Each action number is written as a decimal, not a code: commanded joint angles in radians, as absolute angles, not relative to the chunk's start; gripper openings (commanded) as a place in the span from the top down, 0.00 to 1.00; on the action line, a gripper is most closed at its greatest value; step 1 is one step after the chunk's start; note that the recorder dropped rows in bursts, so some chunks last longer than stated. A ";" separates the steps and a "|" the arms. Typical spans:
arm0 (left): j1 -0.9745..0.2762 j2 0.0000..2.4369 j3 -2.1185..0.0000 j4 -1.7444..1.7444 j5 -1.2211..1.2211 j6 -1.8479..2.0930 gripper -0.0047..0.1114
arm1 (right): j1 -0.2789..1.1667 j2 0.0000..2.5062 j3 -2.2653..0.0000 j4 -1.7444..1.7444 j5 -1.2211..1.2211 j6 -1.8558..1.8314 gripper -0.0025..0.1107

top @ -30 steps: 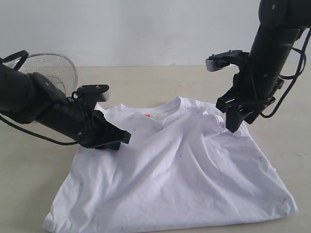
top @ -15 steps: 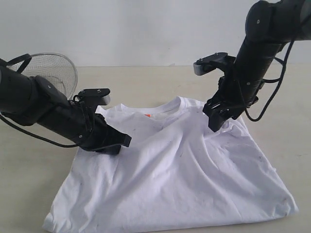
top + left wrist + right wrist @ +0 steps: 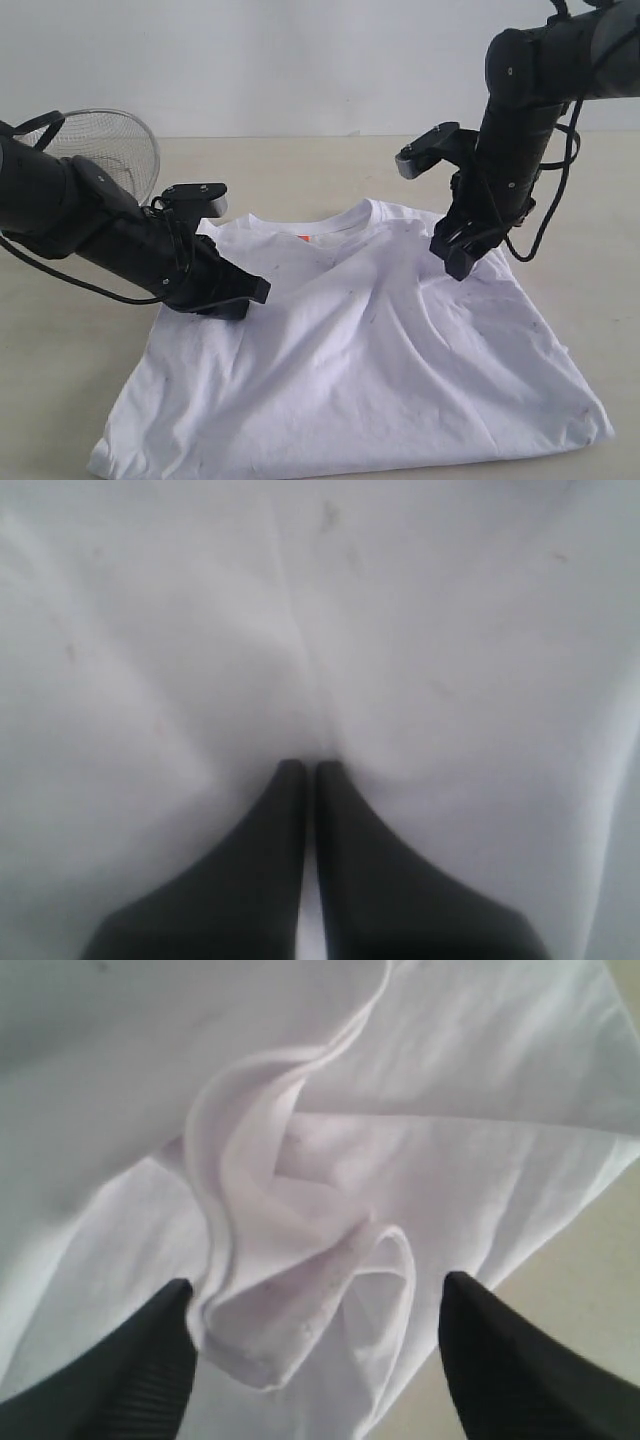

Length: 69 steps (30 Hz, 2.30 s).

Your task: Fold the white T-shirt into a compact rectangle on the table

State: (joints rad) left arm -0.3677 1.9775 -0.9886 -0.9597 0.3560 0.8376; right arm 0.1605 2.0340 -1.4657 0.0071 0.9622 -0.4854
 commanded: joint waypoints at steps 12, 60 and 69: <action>-0.370 1.979 -0.995 -0.961 0.369 0.841 0.92 | 0.160 2.035 -1.466 -0.007 0.900 -0.489 0.51; -0.370 1.976 -0.995 -0.961 0.359 0.841 0.92 | 0.160 2.055 -1.468 -0.607 0.641 0.029 0.32; -0.370 1.876 -0.995 -0.946 0.291 0.844 0.92 | 0.160 2.055 -1.526 -0.726 0.958 0.233 0.80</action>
